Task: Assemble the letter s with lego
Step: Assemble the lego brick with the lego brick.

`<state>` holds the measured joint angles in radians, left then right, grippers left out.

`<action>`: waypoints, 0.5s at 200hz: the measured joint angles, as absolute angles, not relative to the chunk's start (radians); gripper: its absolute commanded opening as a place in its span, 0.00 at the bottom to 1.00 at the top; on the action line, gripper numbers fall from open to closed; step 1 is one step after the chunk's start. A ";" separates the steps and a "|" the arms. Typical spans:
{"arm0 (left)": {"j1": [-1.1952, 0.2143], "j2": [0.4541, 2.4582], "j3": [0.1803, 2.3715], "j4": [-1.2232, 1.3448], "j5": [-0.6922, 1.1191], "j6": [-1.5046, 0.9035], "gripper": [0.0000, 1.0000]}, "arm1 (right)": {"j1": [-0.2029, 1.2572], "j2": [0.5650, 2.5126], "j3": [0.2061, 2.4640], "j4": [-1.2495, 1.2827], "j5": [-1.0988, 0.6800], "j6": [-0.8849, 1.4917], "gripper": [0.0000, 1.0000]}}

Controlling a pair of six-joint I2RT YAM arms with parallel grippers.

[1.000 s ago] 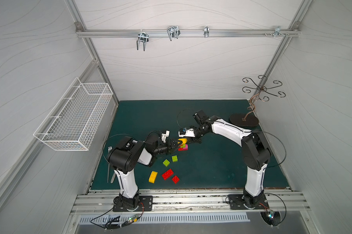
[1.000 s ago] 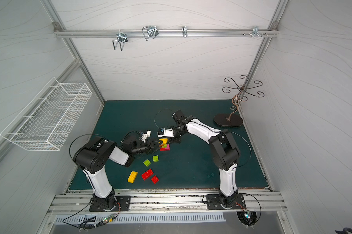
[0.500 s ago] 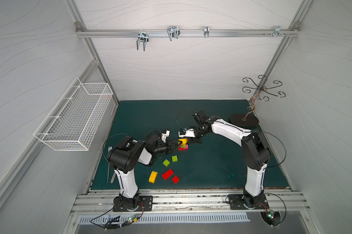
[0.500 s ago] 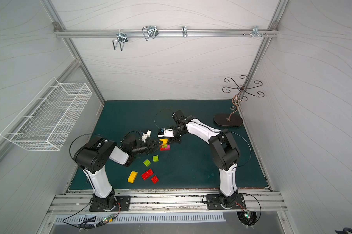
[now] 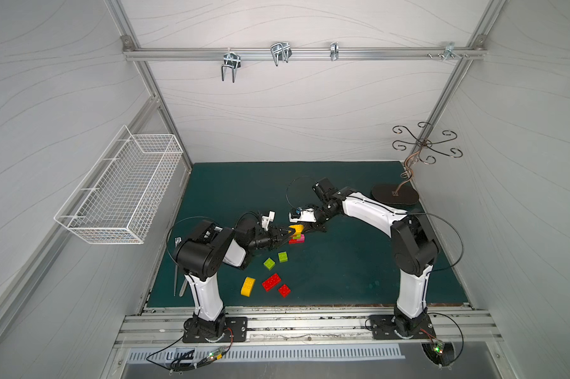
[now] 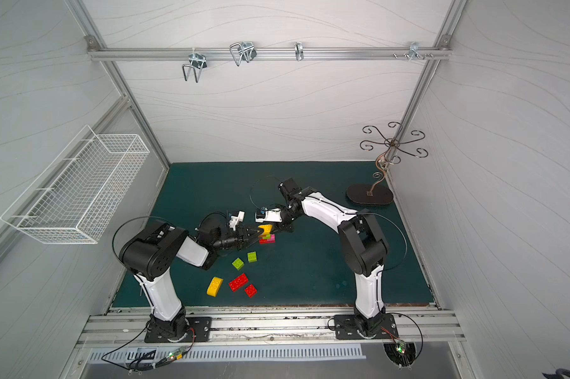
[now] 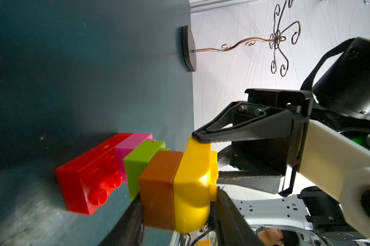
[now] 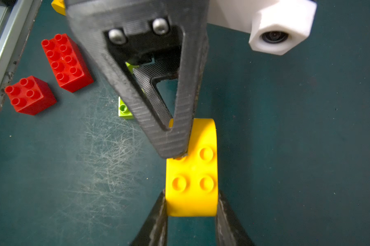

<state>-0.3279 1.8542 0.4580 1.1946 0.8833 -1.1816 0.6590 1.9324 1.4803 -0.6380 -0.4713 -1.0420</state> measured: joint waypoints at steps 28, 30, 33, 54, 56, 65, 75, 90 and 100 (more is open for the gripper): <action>-0.327 1.854 0.458 1.194 0.883 -1.179 0.56 | 0.659 1.933 1.480 -0.637 -0.472 -1.041 0.56; -0.327 1.854 0.458 1.194 0.882 -1.180 0.56 | 0.659 1.933 1.480 -0.638 -0.472 -1.042 0.57; -0.327 1.854 0.459 1.193 0.882 -1.177 0.57 | 0.659 1.933 1.480 -0.638 -0.472 -1.040 0.58; -0.326 1.854 0.459 1.177 0.878 -1.169 0.65 | 0.659 1.933 1.480 -0.637 -0.476 -1.037 0.62; -0.326 1.854 0.459 1.176 0.878 -1.170 0.66 | 0.659 1.933 1.480 -0.637 -0.477 -1.037 0.62; -0.324 1.854 0.459 1.165 0.876 -1.164 0.69 | 0.659 1.933 1.480 -0.637 -0.481 -1.036 0.64; -0.323 1.853 0.459 1.156 0.875 -1.157 0.74 | 0.656 1.933 1.480 -0.637 -0.487 -1.035 0.65; -0.322 1.848 0.459 1.137 0.872 -1.152 0.82 | 0.650 1.933 1.480 -0.637 -0.499 -1.029 0.67; -0.322 1.842 0.459 1.119 0.871 -1.145 0.89 | 0.645 1.932 1.478 -0.635 -0.511 -1.024 0.69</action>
<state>-0.3218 1.8420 0.4591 1.1187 0.8707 -1.1450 0.6449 1.9324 1.4784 -0.6350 -0.5110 -1.0237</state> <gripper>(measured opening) 0.825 0.672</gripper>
